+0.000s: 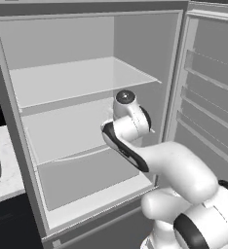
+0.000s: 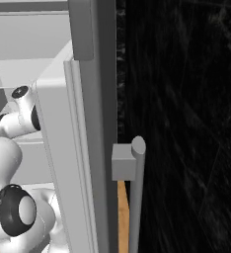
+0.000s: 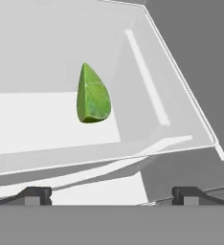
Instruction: Place one lemon wedge and one steak in each tupperware on the nearby counter, to pack two identical lunches.
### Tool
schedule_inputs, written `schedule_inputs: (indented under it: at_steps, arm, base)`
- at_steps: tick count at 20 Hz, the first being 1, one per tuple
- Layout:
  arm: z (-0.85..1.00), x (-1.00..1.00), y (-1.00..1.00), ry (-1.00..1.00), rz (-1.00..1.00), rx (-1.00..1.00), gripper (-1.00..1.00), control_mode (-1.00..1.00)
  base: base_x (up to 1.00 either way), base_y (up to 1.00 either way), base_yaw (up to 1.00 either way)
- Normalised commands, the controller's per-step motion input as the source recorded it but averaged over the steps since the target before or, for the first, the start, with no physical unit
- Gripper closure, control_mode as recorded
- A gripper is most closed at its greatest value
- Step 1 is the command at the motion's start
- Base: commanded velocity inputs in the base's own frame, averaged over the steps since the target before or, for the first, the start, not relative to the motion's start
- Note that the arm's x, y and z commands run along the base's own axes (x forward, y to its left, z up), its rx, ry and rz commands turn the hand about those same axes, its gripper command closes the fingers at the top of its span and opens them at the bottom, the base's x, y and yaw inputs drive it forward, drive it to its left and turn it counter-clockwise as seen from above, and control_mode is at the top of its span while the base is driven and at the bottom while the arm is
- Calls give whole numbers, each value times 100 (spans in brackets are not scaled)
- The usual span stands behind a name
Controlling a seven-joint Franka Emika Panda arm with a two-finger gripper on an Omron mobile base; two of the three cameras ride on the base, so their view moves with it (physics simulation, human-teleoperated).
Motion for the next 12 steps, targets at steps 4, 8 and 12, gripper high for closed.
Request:
schedule_inputs:
  at_steps: [4, 8, 12]
  arm:
    - [-28, 65, 0, 2, 0, 0, -100, -100]
    - [-4, 34, 17, 0, 0, 0, -100, -100]
    - [-15, 42, 27, 0, 0, 0, -100, -100]
  base:
    - [0, 0, 0]
    - [0, 0, 0]
    - [0, 0, 0]
